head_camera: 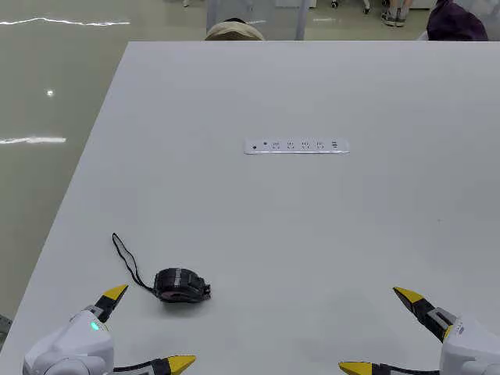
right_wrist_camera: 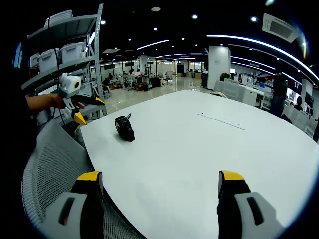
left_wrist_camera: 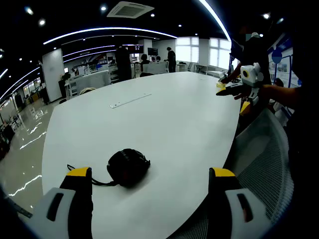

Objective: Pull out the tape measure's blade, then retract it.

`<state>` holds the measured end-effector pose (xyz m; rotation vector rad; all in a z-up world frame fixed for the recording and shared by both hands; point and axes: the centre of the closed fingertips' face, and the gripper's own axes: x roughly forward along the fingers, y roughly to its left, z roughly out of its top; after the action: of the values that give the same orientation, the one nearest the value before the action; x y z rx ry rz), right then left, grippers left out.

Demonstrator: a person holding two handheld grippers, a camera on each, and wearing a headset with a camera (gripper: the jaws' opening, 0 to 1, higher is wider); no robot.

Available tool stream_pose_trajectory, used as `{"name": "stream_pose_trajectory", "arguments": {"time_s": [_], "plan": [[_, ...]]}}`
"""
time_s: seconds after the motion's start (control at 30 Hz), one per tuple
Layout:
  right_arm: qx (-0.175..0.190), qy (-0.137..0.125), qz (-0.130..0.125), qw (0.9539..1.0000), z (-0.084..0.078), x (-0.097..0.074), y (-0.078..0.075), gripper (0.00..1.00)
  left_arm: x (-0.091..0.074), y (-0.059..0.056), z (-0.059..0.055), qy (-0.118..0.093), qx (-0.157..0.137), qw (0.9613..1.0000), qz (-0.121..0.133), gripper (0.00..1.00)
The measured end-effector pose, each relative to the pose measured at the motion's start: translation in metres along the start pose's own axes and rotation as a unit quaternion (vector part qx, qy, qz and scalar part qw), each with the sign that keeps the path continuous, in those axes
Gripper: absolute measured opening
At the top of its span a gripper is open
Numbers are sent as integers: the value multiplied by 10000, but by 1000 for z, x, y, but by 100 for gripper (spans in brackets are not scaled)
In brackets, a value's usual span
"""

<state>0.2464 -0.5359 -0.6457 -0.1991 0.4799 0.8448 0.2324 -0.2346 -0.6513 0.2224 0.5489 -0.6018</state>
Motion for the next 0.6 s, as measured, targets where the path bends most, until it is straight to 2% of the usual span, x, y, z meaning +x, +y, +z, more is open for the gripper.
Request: {"name": "stream_pose_trajectory", "arguments": {"time_s": [0.4, 0.6], "plan": [[-2, 10, 23, 10000, -1, 1, -1, 98, 1, 0, 5, -57, 10, 10000, -44, 98], [-15, 14, 45, 10000, -2, 1, 0, 98, 1, 0, 4, -16, 43, 10000, -52, 98]]}}
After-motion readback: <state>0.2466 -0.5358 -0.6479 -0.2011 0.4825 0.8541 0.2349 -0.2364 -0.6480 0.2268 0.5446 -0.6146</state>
